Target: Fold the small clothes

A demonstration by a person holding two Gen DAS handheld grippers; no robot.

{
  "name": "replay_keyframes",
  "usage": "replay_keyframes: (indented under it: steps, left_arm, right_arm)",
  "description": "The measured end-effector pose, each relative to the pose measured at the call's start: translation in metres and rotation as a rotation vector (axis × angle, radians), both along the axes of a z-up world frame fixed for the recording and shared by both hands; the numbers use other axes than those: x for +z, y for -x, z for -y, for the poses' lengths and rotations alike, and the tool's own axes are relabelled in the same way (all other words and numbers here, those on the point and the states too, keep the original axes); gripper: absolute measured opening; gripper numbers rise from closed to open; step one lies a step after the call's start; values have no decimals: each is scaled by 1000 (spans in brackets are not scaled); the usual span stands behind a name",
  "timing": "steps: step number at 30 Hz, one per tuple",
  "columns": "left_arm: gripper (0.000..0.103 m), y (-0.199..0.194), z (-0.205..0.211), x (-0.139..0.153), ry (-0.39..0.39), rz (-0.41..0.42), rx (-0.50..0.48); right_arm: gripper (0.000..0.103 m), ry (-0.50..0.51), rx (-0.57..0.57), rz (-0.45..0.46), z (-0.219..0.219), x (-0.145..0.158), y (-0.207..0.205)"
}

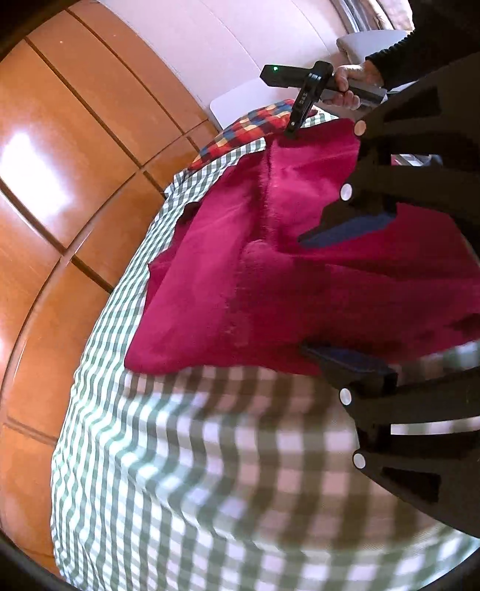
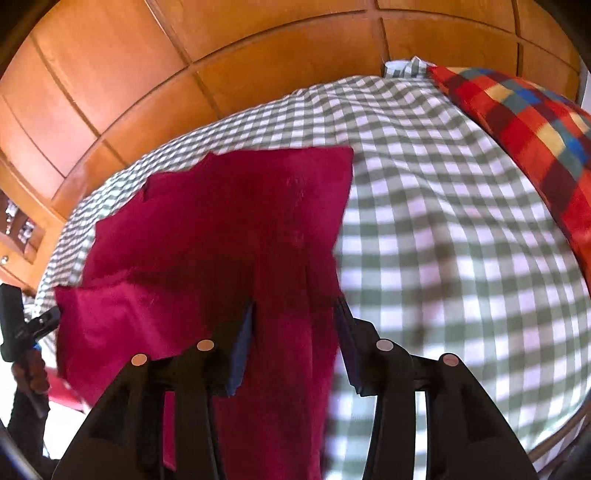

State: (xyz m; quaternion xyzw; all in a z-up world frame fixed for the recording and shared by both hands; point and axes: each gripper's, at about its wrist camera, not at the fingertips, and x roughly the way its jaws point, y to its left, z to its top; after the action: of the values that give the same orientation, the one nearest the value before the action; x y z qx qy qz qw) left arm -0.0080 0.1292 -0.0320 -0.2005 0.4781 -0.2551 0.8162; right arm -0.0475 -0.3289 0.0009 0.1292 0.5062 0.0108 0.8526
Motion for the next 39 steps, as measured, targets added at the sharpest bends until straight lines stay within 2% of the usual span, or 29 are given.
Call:
replay_keyframes:
  steps: [1, 2, 3, 4, 7, 10, 15, 18, 23, 27, 30, 32, 34, 36, 38, 39]
  left_arm:
    - [43, -5, 6, -2, -1, 0, -20]
    - [31, -6, 11, -2, -20, 11, -39]
    - [15, -4, 19, 0, -59, 36, -63]
    - [13, 0, 20, 3, -69, 58, -73]
    - [10, 11, 12, 18, -41, 110, -70]
    - [10, 21, -2, 35, 16, 154, -46]
    - [10, 13, -6, 61, 24, 229, -26]
    - [10, -19, -3, 70, -19, 252, 7]
    - [10, -77, 7, 70, -42, 234, 51]
    - [10, -120, 18, 59, -104, 198, 77]
    - [10, -150, 26, 40, -162, 154, 105]
    - [10, -168, 29, 21, -186, 99, 126]
    - [11, -182, 34, -3, -250, 41, 141]
    - [14, -187, 39, -20, -283, 8, 135]
    - [15, -185, 39, -18, -283, 17, 141]
    - [22, -183, 39, -14, -286, 21, 140]
  right_arm:
    - [23, 28, 9, -1, -3, 1, -1]
    - [20, 58, 20, 4, -6, 3, 1]
    - [16, 93, 32, 12, -8, 6, 4]
    - [5, 115, 36, 19, -10, 11, 8]
    - [6, 159, 44, 65, -12, 31, 23]
    - [6, 168, 54, 117, -17, 53, 31]
    - [6, 128, 23, 196, -11, 78, 9]
    - [6, 121, -18, 214, -7, 79, -22]
    - [6, 97, -93, 195, 5, 63, -78]
    - [6, 115, -123, 155, 6, 40, -117]
    - [6, 145, -142, 94, 9, 10, -140]
    - [6, 160, -150, 45, 10, -11, -148]
    - [6, 168, -152, 1, 10, -32, -152]
    - [6, 163, -152, 4, 9, -34, -151]
    - [6, 142, -140, 8, 12, -29, -149]
    - [10, 123, -135, 10, 14, -25, -146]
